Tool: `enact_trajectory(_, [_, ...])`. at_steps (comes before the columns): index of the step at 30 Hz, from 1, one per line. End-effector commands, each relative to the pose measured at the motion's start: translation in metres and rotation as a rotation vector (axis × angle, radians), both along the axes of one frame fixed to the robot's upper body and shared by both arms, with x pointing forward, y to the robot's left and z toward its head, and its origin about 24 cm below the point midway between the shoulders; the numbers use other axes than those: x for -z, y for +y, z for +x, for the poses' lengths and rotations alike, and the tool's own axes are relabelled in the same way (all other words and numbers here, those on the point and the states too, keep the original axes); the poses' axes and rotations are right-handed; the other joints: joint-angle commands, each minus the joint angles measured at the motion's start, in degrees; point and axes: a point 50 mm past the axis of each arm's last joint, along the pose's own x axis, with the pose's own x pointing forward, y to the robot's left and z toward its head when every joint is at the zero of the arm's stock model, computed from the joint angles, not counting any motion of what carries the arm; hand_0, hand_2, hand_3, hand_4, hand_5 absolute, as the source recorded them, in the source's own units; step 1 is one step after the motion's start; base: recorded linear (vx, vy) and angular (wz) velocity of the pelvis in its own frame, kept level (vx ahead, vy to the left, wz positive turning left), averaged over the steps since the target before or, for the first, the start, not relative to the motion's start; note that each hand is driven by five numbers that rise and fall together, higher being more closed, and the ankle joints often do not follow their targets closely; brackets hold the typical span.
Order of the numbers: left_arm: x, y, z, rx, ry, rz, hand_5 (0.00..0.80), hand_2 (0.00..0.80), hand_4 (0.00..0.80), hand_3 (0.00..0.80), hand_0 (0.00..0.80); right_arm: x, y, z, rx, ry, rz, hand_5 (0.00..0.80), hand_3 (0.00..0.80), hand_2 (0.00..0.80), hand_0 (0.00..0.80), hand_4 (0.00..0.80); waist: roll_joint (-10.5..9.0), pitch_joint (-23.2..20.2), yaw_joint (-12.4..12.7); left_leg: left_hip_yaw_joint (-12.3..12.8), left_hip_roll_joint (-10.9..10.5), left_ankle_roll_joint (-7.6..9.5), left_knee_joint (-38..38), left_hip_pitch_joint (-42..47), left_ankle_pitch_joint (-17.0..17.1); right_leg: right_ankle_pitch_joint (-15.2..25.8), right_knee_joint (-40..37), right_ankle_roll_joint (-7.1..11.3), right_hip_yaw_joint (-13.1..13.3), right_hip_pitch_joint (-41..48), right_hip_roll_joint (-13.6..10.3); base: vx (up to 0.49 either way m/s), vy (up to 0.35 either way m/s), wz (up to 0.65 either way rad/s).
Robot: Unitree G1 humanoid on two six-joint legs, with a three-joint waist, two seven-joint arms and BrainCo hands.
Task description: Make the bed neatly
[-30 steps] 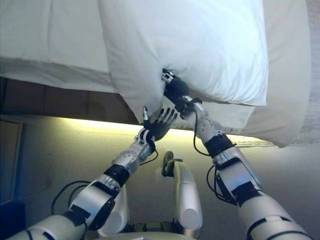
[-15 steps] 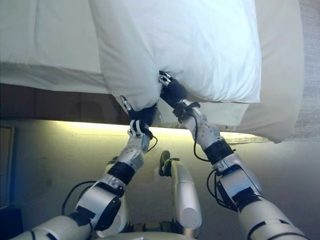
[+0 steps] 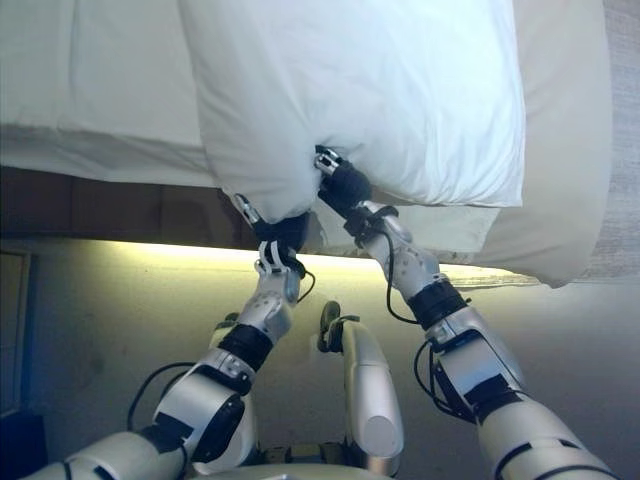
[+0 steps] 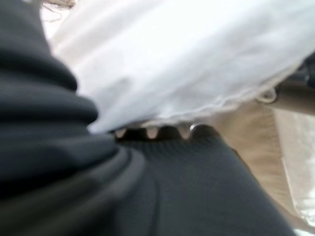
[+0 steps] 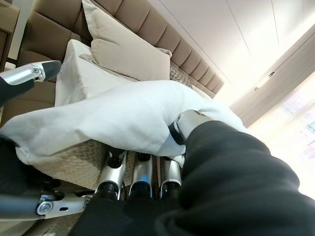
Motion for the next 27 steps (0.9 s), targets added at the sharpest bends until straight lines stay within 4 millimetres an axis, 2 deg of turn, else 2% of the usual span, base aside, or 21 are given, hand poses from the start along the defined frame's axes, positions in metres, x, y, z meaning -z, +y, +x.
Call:
enact_trajectory(1, [-0.051,-0.019,0.014,0.071,-0.159,0.029,0.0,0.0,0.0,0.0,0.0,-0.034,0.018,-0.008,-0.112,-0.124,0.059,0.8,0.8,0.8,0.8,0.8,-3.16,0.2,-0.2,-0.3,-0.4,3.04,-3.0,0.0,4.7,-0.1,-0.9,0.45,-0.1,4.5,-1.8,-0.016,0.038,0.01])
enact_trajectory(8, [-0.042,-0.028,0.018,0.097,0.001,0.118,0.0,0.0,0.0,0.0,0.0,-0.033,0.028,-0.003,-0.132,-0.099,0.025,0.8,0.8,0.8,0.8,0.8,-1.34,0.1,-0.3,0.3,-1.3,3.07,-4.5,2.4,5.0,0.3,-2.2,0.8,0.5,6.3,-2.3,-0.009,0.036,0.01])
enact_trajectory(15, [-0.032,-0.047,0.009,0.119,0.124,0.121,0.0,0.0,0.0,0.0,0.0,-0.038,0.044,-0.009,-0.158,-0.11,0.001,0.8,0.8,0.8,0.8,0.8,-0.96,-0.7,-0.6,0.5,-1.9,3.15,-5.1,3.6,4.8,0.8,-3.6,1.38,0.9,7.5,-2.6,0.0,0.0,0.0])
enact_trajectory(22, [-0.038,-0.072,0.0,0.189,0.111,0.105,0.0,0.0,0.0,0.0,0.0,-0.033,0.048,-0.01,-0.153,-0.092,-0.015,0.8,0.8,0.8,0.8,0.8,-0.62,-1.2,-1.3,1.0,-2.1,3.18,-5.8,4.9,4.7,1.3,-4.7,1.86,1.3,8.6,-2.8,0.0,0.0,0.0])
enact_trajectory(27, [-0.043,-0.081,-0.004,0.22,0.084,0.096,0.0,0.0,0.0,0.0,0.0,-0.031,0.048,-0.01,-0.157,-0.089,-0.02,0.8,0.8,0.8,0.8,0.8,-0.53,-1.5,-1.4,1.2,-2.1,3.24,-5.9,5.2,4.7,1.6,-5.0,2.06,1.3,8.8,-3.0,0.0,0.0,0.0])
